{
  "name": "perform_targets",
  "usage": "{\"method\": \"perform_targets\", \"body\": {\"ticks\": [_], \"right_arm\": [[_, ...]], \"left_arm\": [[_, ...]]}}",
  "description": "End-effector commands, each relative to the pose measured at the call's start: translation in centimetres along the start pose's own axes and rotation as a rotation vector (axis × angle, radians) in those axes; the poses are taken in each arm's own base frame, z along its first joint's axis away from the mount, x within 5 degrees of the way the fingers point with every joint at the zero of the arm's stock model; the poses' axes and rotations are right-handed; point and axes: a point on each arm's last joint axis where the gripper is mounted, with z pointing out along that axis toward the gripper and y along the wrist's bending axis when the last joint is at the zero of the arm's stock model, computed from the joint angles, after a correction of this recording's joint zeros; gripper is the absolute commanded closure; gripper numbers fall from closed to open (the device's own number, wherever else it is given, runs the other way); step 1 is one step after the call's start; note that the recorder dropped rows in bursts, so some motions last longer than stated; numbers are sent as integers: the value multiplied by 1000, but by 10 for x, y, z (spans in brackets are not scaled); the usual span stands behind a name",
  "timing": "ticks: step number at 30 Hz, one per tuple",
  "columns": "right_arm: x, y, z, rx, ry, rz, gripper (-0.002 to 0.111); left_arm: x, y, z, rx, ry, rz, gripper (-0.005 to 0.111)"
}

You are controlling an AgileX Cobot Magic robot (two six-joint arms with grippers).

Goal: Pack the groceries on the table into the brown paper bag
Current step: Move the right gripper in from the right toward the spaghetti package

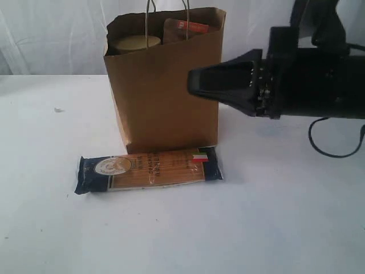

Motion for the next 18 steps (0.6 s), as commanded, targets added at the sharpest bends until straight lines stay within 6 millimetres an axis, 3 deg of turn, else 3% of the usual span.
{"method": "perform_targets", "body": {"ticks": [1,3,6,7,9,11,14,15,18], "right_arm": [[9,-23,7,516,299,-236,108],[12,-36,-1,820,432,-340,108],[10,-40,-10,1125,496,-406,108],[8,-39,-11,1180,524,-473,108],[15,-26,5,1146,618,-584,108],[33,-17,30,1066,760,-676,108],[51,-27,76,1013,994,-725,108],[50,-28,86,1005,1020,-733,108],[50,-49,147,927,1047,-861,108]], "left_arm": [[1,0,0,8,-6,6,107],[1,0,0,8,-6,6,107],[1,0,0,8,-6,6,107],[1,0,0,8,-6,6,107],[1,0,0,8,-6,6,107],[1,0,0,8,-6,6,107],[1,0,0,8,-6,6,107],[1,0,0,8,-6,6,107],[1,0,0,8,-6,6,107]]}}
